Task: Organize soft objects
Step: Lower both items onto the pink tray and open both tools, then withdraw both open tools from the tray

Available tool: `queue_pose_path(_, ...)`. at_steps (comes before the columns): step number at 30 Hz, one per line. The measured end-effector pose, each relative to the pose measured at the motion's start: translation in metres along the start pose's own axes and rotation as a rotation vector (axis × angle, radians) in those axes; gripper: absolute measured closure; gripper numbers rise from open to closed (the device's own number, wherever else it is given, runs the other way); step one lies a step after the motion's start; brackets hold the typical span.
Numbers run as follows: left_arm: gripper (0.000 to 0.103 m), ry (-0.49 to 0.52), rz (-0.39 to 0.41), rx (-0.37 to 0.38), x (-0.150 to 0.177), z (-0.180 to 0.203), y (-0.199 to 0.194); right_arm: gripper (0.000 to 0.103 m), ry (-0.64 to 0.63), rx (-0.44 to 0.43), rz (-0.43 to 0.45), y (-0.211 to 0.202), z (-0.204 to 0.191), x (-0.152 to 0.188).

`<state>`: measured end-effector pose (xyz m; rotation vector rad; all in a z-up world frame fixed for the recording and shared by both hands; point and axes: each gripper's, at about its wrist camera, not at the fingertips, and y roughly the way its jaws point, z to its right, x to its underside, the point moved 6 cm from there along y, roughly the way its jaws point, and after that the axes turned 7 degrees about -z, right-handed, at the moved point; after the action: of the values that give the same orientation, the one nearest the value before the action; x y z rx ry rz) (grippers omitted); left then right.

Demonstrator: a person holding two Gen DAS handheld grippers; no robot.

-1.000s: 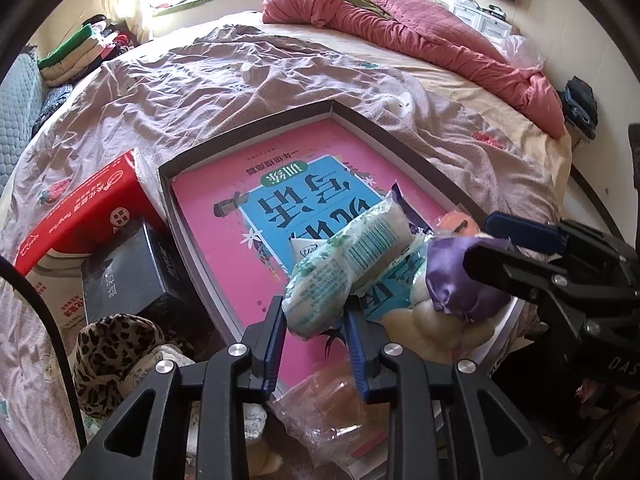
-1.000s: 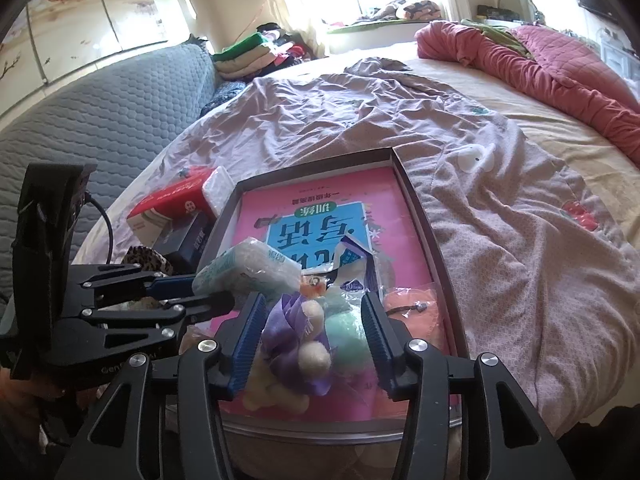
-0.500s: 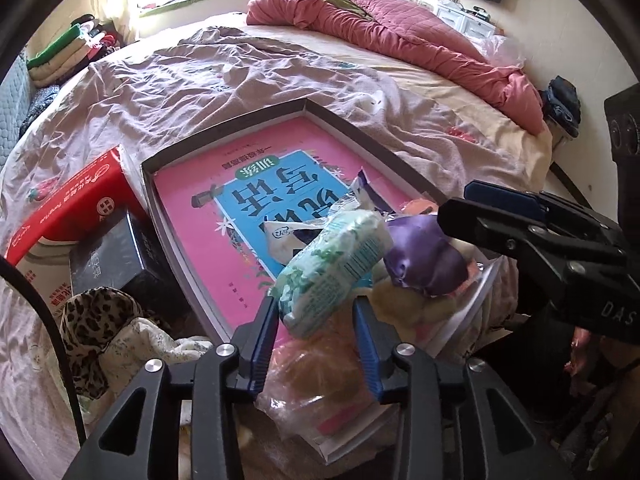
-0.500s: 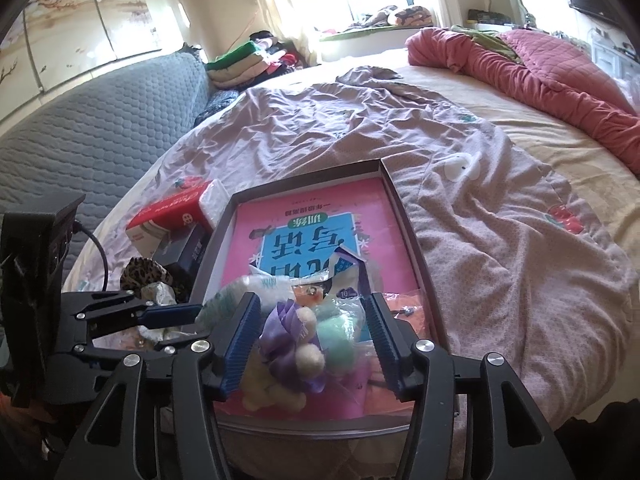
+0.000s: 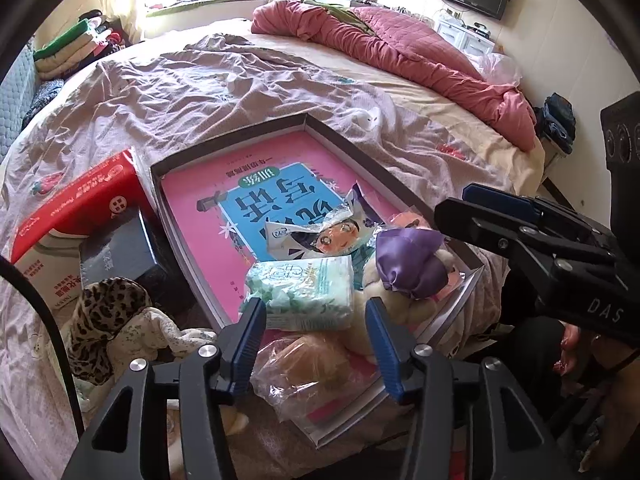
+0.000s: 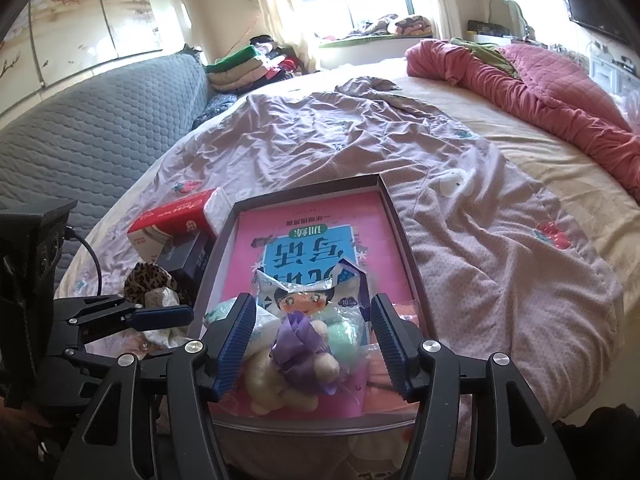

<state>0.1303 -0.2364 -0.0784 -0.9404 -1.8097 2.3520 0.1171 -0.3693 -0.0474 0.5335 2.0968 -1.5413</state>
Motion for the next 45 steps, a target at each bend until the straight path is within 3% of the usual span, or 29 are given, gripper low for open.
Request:
queue_pose_path(10, 0.045, 0.010, 0.045, -0.035, 0.000, -0.001, -0.024, 0.041, -0.009, 0.012, 0.034, -0.016, -0.008, -0.008)
queue_pose_path(14, 0.044, 0.003, 0.066, -0.043, -0.001, -0.005, -0.035, 0.034, -0.024, 0.027, 0.044, -0.022, -0.015, -0.011)
queue_pose_path(28, 0.039, -0.027, 0.124, -0.069, 0.001, -0.023, -0.070, 0.029, -0.082, 0.081, 0.065, -0.034, -0.036, -0.020)
queue_pose_path(34, 0.033, -0.083, 0.147, -0.109, 0.006, -0.053, -0.089, 0.028, -0.096, 0.091, 0.086, -0.042, -0.044, -0.026)
queue_pose_path(45, 0.033, -0.221, 0.184, -0.185, 0.022, -0.131, -0.125, 0.028, -0.167, 0.072, 0.090, -0.039, -0.079, -0.031)
